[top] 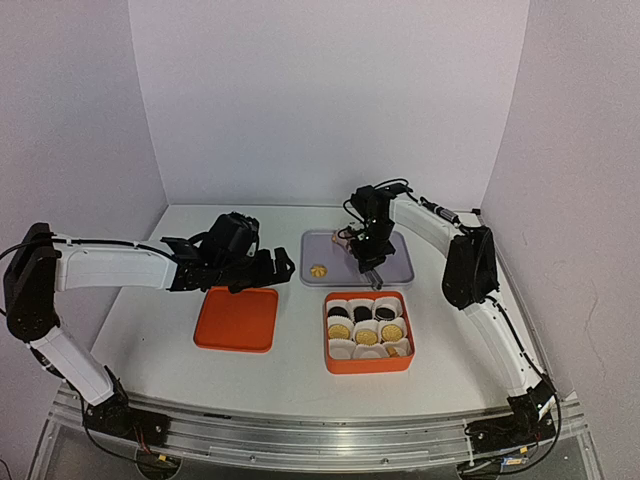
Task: Pack the cookies
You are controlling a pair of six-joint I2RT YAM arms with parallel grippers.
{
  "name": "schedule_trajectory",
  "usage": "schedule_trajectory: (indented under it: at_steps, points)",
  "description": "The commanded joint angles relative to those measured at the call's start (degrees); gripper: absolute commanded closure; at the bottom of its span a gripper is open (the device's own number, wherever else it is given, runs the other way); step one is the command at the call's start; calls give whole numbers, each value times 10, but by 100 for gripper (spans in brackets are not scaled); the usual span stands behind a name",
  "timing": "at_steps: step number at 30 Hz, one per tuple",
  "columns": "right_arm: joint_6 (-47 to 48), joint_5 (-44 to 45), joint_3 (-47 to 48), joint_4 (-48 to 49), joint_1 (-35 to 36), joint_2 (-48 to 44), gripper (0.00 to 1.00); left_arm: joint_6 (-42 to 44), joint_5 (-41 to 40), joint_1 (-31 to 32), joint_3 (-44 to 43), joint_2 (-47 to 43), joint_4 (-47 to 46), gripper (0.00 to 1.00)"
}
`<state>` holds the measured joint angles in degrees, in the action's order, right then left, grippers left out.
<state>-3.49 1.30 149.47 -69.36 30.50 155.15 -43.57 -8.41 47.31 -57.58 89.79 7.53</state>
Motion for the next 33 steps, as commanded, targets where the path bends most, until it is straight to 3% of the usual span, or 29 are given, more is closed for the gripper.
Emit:
schedule_trajectory:
  at_steps: [1, 23, 29, 33]
  points:
    - [1, -9, -3, 16, -3, -45, 98, -7, -16, -1, 3, -31, 4, 0]
    - [1, -23, -259, 17, 2, -308, 100, 6, 8, -1, 8, -15, -31, 0]
    - [-8, -80, -223, 17, 2, -267, 89, 10, 13, -1, 0, -5, -36, 0]
    - [-25, -113, -170, 31, 2, -213, 89, 8, 15, -1, -8, 6, -51, 0]
